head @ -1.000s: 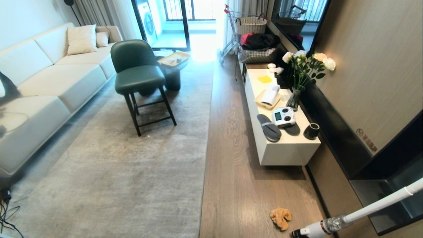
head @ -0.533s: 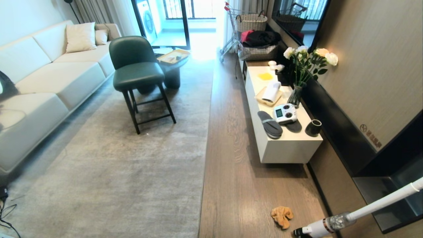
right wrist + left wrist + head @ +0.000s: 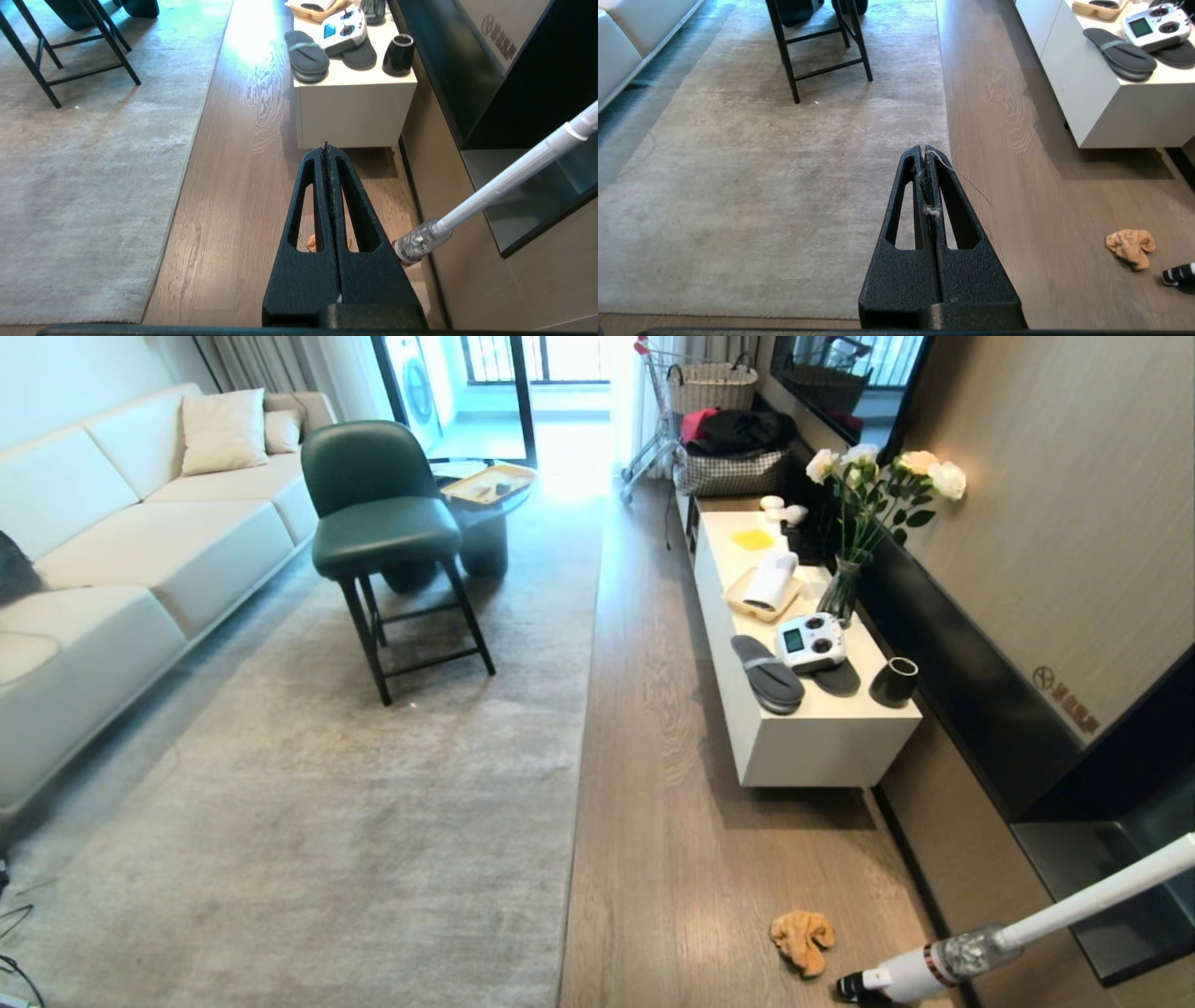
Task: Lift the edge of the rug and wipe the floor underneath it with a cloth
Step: Pick up the rag
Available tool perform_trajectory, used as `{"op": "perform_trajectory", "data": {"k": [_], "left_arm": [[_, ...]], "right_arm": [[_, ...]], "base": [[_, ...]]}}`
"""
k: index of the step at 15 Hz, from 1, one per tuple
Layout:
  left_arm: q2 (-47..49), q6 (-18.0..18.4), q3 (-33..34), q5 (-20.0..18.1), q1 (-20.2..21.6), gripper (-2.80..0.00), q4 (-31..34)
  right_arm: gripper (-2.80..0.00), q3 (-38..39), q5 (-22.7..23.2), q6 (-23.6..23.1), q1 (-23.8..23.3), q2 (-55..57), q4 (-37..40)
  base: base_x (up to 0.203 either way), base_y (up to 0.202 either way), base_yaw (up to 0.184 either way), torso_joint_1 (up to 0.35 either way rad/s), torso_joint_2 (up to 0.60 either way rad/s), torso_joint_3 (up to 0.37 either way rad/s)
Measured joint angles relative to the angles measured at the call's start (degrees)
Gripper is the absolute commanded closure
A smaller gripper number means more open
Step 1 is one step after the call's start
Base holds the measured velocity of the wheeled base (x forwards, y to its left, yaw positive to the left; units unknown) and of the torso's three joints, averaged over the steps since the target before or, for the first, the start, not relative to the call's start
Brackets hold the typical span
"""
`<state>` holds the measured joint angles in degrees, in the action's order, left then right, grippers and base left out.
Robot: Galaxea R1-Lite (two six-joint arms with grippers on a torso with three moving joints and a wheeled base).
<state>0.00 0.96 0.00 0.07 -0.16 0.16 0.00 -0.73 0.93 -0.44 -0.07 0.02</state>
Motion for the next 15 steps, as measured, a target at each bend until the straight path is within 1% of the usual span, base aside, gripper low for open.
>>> {"op": "perform_trajectory", "data": {"k": [4, 9, 15], "left_arm": [[0.00, 0.00, 0.00, 0.00, 0.00, 0.00, 0.00], [0.00, 0.00, 0.00, 0.00, 0.00, 0.00, -0.02], [0.00, 0.00, 0.00, 0.00, 0.00, 0.00, -0.02]], "right_arm": [[0.00, 0.00, -0.98, 1.27, 0.00, 0.00, -0.02], [0.00, 0.00, -1.06, 1.50, 0.00, 0.00, -0.07], [0.00, 0.00, -1.11, 1.63, 0.00, 0.00, -0.12]], "base": [[0.000, 0.000, 0.000, -0.192, 0.54, 0.348], [0.000, 0.000, 0.000, -0.160, 0.52, 0.353], [0.000, 0.000, 0.000, -0.114, 0.48, 0.364]]}}
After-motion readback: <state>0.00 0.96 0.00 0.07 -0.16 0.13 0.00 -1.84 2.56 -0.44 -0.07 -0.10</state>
